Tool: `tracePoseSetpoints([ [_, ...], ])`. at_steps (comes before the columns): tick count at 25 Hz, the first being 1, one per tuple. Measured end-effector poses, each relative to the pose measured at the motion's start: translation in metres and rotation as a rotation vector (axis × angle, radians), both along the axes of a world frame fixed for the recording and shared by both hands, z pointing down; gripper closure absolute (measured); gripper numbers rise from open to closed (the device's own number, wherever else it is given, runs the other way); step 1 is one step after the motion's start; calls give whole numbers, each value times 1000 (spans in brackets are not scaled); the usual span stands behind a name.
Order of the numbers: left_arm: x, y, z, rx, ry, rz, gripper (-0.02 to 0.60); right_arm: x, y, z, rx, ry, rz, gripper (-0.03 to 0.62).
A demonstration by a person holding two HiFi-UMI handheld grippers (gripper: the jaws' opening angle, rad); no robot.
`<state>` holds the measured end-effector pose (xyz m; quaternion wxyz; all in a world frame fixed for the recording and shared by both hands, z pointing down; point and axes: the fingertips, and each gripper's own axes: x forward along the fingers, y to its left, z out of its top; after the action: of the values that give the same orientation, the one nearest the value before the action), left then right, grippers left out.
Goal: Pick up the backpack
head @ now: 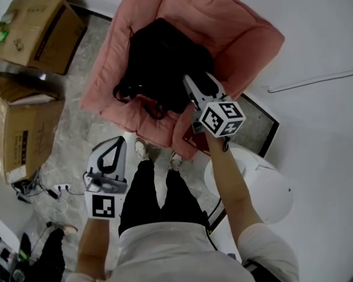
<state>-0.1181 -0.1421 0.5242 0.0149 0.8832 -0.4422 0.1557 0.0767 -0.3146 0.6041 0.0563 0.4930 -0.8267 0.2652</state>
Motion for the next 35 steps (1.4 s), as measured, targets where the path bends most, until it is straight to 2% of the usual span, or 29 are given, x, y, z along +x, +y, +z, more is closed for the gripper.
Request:
tracePoseSetpoints([
  [2, -1, -2, 8, -21, -11, 12, 566, -4, -12, 3, 3, -29, 10, 361],
  [12, -10, -17, 11, -21, -13, 29, 566, -26, -43, 1, 55, -50, -1, 361],
  [15, -15, -20, 15, -35, -17, 32, 566, -33, -46, -2, 62, -84, -12, 350],
  [19, -15, -24, 17, -43, 18, 17, 566, -38, -49, -6, 88, -97, -36, 339],
  [25, -18, -25, 21, -55, 49, 2, 566, -45, -49, -17, 127, -179, -76, 341],
  [28, -21, -26, 21, -49, 57, -4, 566, -45, -52, -18, 148, -167, -80, 341],
  [35, -21, -26, 24, -61, 58, 1, 566, -50, -69, -6, 144, -104, -86, 391],
])
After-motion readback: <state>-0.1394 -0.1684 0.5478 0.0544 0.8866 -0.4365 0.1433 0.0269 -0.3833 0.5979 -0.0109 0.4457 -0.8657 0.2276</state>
